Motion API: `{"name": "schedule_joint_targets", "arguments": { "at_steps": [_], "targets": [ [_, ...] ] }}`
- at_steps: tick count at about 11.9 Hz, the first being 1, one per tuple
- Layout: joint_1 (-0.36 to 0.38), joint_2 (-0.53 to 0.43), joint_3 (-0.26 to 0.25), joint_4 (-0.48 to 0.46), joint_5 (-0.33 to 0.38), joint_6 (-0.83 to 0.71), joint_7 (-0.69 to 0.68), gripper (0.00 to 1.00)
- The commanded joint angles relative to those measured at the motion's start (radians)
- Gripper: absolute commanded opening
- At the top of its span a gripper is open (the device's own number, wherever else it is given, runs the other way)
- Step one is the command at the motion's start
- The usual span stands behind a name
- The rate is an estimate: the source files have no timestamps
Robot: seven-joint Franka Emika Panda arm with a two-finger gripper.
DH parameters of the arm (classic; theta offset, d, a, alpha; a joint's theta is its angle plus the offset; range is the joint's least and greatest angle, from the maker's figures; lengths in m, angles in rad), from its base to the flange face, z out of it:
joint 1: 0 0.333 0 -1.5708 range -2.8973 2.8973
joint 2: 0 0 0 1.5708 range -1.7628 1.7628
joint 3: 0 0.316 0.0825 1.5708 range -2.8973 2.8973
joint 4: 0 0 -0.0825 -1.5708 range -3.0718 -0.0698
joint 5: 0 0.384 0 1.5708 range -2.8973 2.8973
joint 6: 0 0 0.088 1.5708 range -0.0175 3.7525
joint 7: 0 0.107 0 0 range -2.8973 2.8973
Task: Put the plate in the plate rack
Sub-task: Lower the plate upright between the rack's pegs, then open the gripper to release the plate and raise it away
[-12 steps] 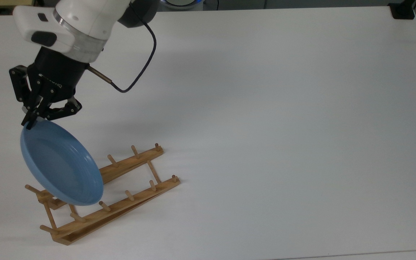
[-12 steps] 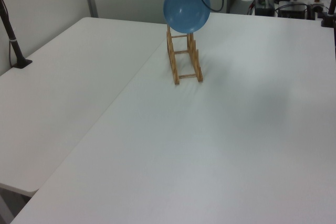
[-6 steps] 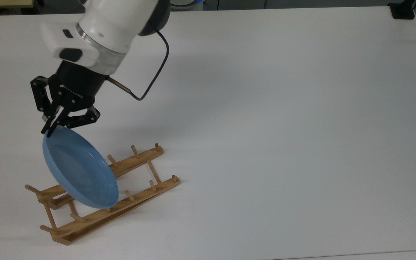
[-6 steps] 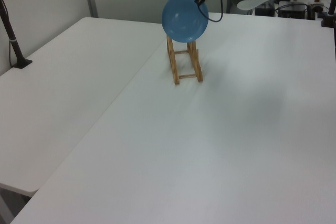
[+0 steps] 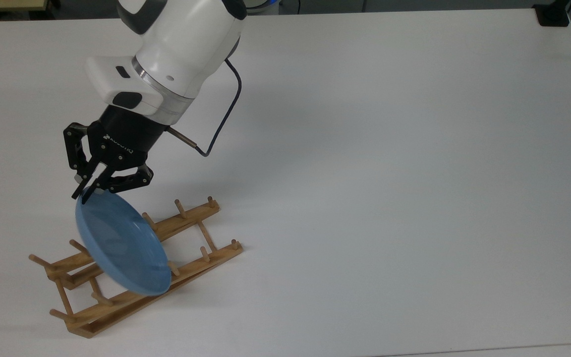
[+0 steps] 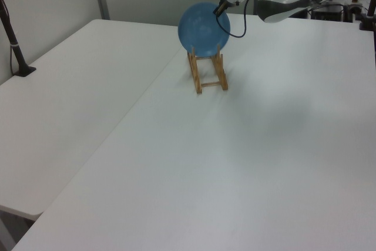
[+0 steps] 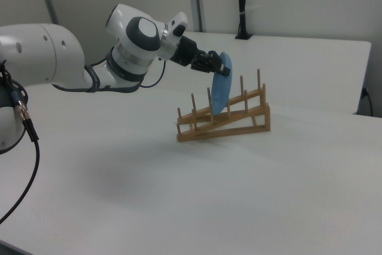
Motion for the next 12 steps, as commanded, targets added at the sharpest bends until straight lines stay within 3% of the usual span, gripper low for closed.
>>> {"name": "schedule_joint_targets", "arguments": {
  "at_steps": [1,2,3,5,6,8,12],
  "targets": [
    [0.005,0.009,-0.009,-0.005,-0.026,0.046,0.025,0.39],
    [0.009,0.007,-0.009,-0.005,-0.024,0.046,0.025,0.43],
    [0.009,0.007,-0.009,-0.003,-0.019,0.046,0.025,0.7],
    [0.009,0.006,-0.009,-0.003,-0.012,0.046,0.028,0.83],
    [0.011,0.003,-0.007,-0.003,-0.007,0.044,0.032,1.0],
    [0.017,-0.016,0.01,-0.002,0.013,0.039,0.061,1.0],
    [0.068,-0.074,0.025,-0.012,0.319,0.003,0.065,1.0]
  ]
}}
